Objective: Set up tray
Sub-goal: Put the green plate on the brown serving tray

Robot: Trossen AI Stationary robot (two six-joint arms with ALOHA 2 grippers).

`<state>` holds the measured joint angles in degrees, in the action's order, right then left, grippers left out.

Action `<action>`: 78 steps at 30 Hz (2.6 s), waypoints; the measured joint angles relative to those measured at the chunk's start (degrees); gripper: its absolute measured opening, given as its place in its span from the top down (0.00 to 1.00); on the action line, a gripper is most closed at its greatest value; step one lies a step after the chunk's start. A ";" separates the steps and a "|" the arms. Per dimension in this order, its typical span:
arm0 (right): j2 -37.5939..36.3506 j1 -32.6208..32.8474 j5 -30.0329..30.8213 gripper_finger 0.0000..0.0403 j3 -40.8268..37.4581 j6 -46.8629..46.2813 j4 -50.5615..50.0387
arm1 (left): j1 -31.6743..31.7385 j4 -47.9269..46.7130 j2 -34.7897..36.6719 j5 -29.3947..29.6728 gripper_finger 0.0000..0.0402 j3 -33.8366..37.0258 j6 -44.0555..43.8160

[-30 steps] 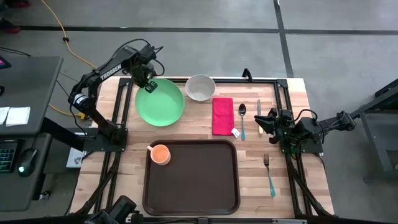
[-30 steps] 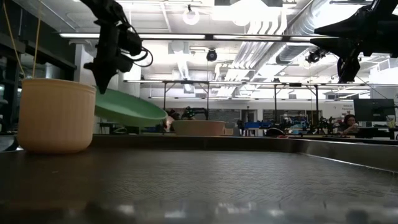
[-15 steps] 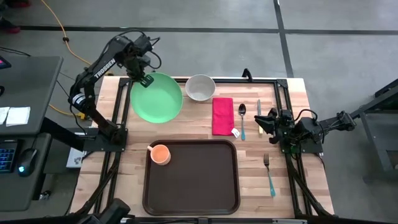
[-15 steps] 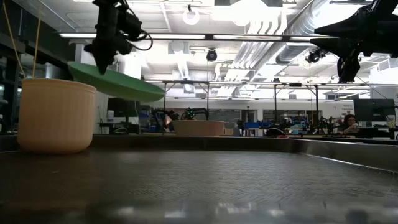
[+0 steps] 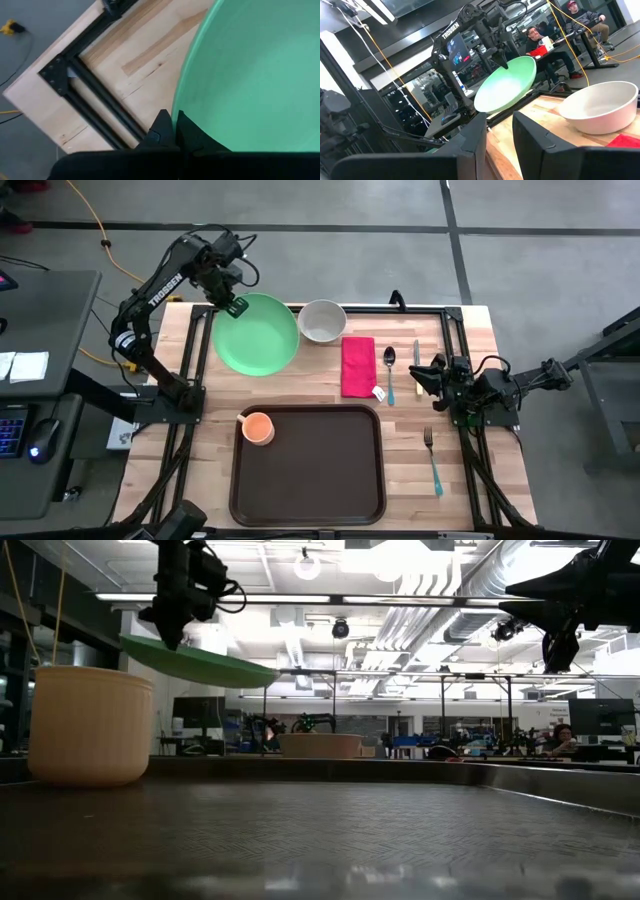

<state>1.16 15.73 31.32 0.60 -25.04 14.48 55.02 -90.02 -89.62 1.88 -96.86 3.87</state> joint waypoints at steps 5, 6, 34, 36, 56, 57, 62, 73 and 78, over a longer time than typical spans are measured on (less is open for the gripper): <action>-0.01 0.00 0.05 0.82 0.00 0.00 0.00 | -2.71 0.00 0.18 -1.45 0.97 0.00 0.25; -0.01 0.01 0.20 0.82 0.02 0.00 0.00 | -3.38 0.00 0.24 -1.74 0.97 0.00 0.25; -0.01 0.02 -4.51 0.82 0.02 1.45 -9.71 | -23.07 0.79 0.33 -10.13 0.97 0.02 -6.71; -0.01 0.02 -4.71 0.82 0.04 2.05 -9.79 | -24.42 1.30 0.33 -10.70 0.97 0.02 -7.34; -0.01 0.01 -4.75 0.82 0.07 2.16 -10.01 | -30.05 1.55 0.33 -10.44 0.97 -5.92 -11.25; -0.01 0.01 -4.75 0.82 0.07 2.16 -10.01 | -30.11 1.53 0.33 -10.55 0.97 -5.92 -11.23; -0.01 0.02 -4.73 0.82 0.07 2.16 -10.03 | -31.63 1.71 0.33 -10.66 0.97 -5.92 -11.90; -0.01 0.01 -4.73 0.82 0.07 2.15 -10.04 | -38.65 4.47 -0.58 -11.03 0.97 -5.95 -15.71; -0.01 0.00 -4.73 0.82 0.07 2.14 -10.03 | -41.45 5.58 -0.68 -10.50 0.97 -5.93 -17.95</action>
<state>1.15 15.73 26.59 0.67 -22.90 4.45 13.57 -84.44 -90.30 -8.62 -102.79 -14.08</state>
